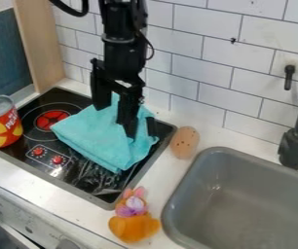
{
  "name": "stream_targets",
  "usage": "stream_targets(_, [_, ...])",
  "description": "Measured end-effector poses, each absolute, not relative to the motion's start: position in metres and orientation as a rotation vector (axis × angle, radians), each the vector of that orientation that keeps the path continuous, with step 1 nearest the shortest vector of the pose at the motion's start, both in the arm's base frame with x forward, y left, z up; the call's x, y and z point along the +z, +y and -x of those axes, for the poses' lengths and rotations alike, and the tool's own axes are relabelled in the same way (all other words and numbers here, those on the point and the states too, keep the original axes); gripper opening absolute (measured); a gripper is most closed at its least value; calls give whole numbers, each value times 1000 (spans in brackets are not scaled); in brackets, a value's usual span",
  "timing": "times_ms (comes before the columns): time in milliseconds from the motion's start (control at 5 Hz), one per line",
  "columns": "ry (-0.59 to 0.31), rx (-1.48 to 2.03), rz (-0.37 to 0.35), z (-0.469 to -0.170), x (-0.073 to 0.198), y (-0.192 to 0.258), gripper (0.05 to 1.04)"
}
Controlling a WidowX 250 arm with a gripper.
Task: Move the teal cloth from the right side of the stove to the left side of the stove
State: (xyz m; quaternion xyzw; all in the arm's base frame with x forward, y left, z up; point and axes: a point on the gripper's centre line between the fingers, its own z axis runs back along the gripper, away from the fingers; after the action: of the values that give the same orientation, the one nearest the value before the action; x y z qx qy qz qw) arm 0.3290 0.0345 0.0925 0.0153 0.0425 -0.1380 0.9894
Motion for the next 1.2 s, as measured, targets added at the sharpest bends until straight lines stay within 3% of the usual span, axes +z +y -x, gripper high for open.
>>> stream_targets(200, [106,-286,-17,-336,78,34,998])
stream_targets(600, [259,-178,7,-334,37,74,998])
stream_targets(1000, [269,-56,9,-345,34,121,999])
stream_targets(1200, [251,-25,-30,-353,38,146,999])
